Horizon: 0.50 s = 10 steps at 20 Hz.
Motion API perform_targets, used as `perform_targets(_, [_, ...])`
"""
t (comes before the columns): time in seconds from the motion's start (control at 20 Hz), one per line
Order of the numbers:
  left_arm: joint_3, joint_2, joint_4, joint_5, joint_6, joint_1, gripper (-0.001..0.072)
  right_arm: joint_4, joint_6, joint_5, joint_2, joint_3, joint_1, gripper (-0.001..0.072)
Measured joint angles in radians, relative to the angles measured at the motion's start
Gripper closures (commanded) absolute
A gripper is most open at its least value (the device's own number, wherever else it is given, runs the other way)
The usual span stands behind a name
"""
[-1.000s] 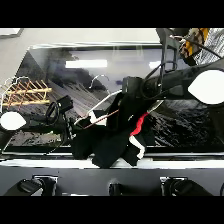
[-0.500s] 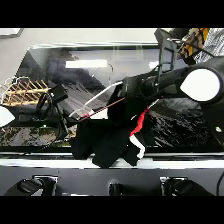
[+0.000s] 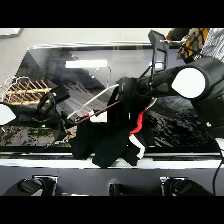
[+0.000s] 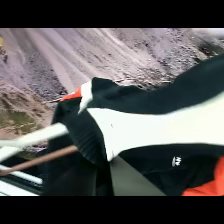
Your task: Fold the clothes and pants, and hang the long-sleeved shirts on hangers.
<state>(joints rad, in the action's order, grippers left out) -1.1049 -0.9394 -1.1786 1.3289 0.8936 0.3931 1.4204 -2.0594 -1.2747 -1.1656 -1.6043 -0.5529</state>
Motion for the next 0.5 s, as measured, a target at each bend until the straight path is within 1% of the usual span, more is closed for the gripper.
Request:
perform_targets(0.1, [0.000,-0.023,-0.013,-0.008,0.005,0.035,0.0671,-0.028,0.009,0.002,0.000,0.000,0.000,0.0659])
perform_targets(0.3, [-0.001,-0.051,-0.031,-0.074,0.034,0.100,0.0672,-0.050,0.017,-0.003,-0.007,0.000,0.000,0.0659])
perform_targets(0.5, [0.000,-0.063,-0.037,-0.114,0.045,0.131,0.0671,-0.053,0.034,-0.015,-0.019,0.000,0.000,0.0659])
